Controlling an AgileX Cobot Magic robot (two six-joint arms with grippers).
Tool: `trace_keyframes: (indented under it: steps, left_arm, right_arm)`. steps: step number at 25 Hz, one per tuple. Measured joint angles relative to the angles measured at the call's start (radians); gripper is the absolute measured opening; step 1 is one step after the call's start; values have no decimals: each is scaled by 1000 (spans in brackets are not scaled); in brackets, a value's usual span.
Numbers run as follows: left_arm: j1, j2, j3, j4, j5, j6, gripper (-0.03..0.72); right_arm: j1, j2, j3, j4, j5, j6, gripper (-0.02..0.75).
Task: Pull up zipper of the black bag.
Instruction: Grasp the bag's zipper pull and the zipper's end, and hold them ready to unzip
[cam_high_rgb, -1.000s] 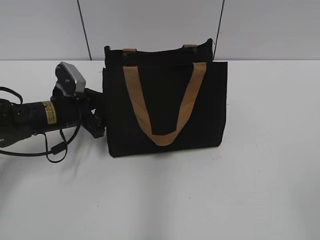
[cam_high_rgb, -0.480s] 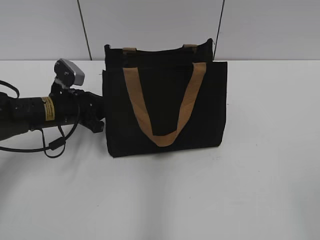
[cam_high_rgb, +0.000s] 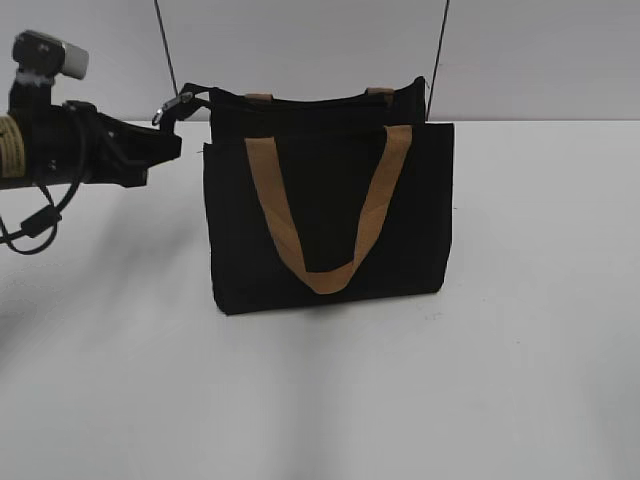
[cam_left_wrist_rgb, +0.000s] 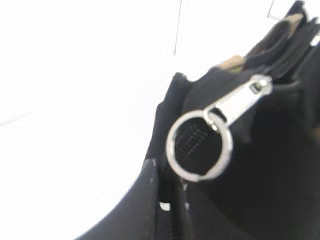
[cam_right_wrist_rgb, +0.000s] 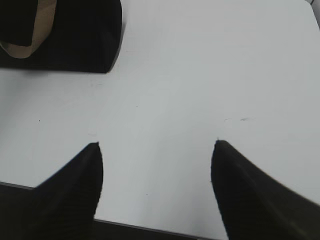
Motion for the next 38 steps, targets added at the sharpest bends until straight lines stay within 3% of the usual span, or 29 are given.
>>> trace_keyframes:
  steps: [14,24,38]
  left_arm:
    - [7,-270,49,140,47,-104,23]
    - [7,-319,50,337,73,-104,23]
    - [7,-390,50,350,63,-104,23]
  right_arm:
    - [0,0,0,0,0,0,527]
    - [0,0,0,0,0,0,527]
    - [0,0,0,8,0,0,527]
